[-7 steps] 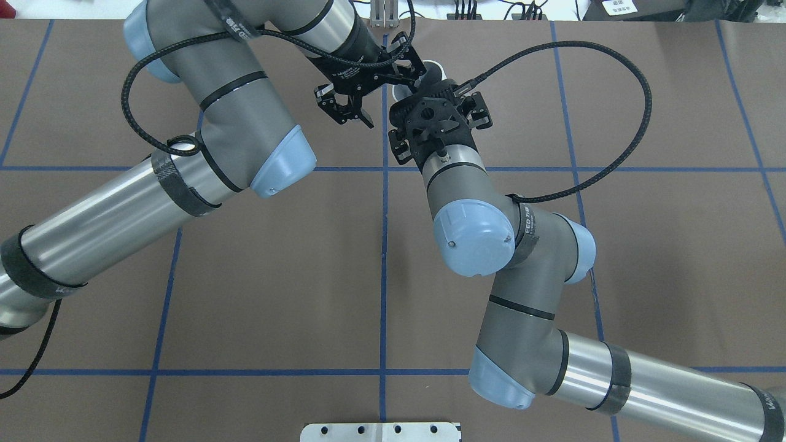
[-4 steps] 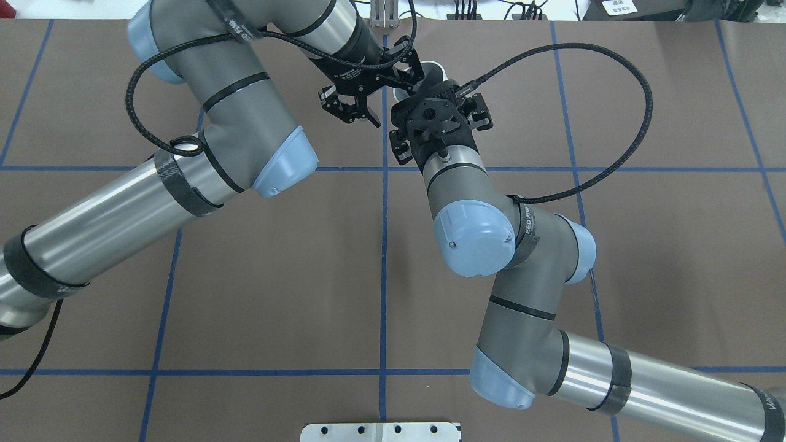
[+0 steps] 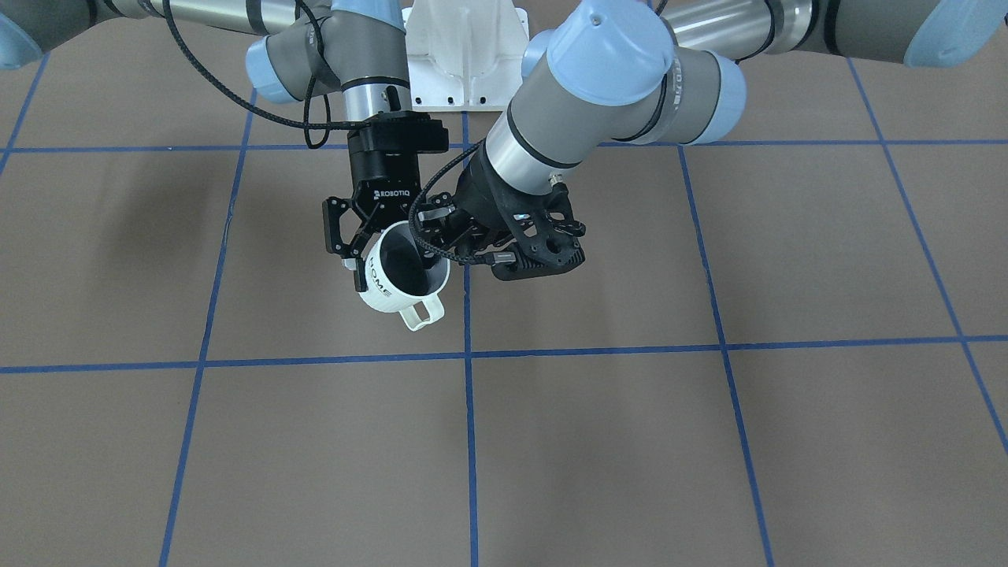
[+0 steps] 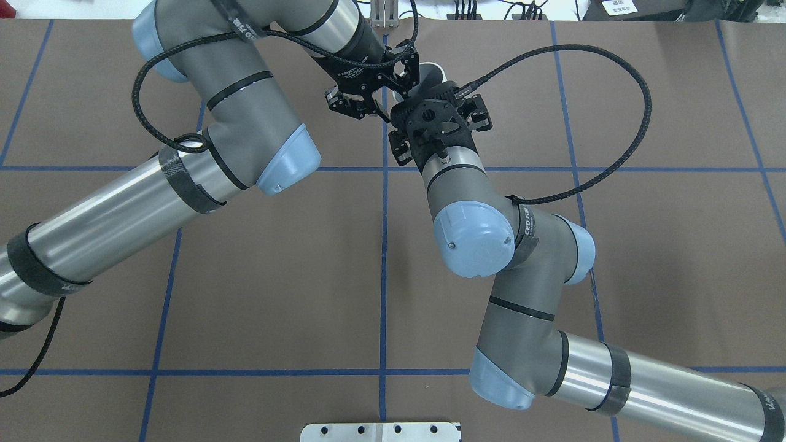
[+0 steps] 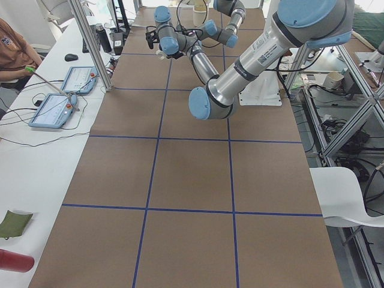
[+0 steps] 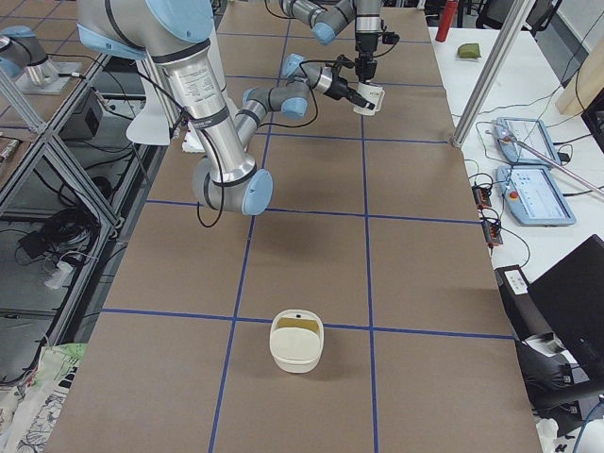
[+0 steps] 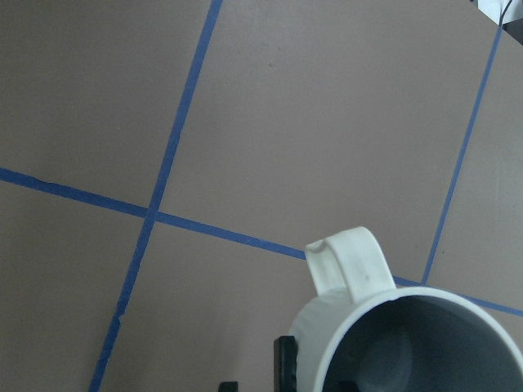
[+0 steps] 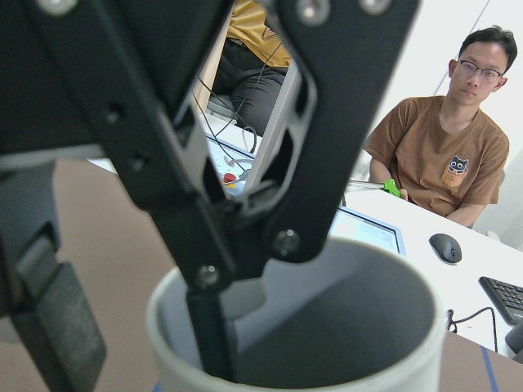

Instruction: Left arm hands cup to right arm to dump lemon

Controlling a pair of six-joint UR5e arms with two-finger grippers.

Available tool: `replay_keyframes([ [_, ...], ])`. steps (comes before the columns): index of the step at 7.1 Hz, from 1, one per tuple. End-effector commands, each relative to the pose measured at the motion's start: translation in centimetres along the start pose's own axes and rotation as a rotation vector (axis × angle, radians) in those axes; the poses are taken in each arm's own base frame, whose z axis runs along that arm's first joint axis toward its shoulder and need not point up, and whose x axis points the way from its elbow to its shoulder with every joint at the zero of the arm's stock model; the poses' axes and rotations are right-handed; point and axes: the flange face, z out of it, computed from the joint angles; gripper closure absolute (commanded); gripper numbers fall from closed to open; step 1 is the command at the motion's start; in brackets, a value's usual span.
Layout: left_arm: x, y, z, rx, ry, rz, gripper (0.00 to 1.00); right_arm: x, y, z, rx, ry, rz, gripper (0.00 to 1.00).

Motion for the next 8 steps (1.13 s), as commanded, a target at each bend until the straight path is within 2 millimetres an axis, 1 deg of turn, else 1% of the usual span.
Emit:
replay_keyframes([
  [1, 0.3, 0.0, 0.0, 0.0, 0.001, 0.001, 0.63, 0.0, 0.0, 0.0, 0.001, -0.001, 0.001, 0.78],
  [2, 0.3, -0.1, 0.1, 0.0, -0.001, 0.0, 0.76, -0.1, 0.1, 0.0, -0.001, -0.002, -0.001, 0.77],
  [3, 0.6, 0.1, 0.0, 0.0, 0.001, 0.001, 1.0, -0.1, 0.0, -0.1, 0.0, -0.002, 0.0, 0.64],
  [4, 0.7, 0.0, 0.0, 0.002, -0.003, -0.004, 1.0, 0.0, 0.4, 0.1, -0.006, 0.003, -0.01, 0.01],
  [7, 0.7, -0.3, -0.3, 0.007, -0.001, -0.018, 1.0, 0.0, 0.3, 0.0, -0.006, 0.001, -0.009, 0.0],
  [8, 0.5, -1.2, -1.1, 0.021, 0.001, -0.023, 1.0, 0.0, 0.3, 0.0, -0.005, -0.001, -0.007, 0.0],
])
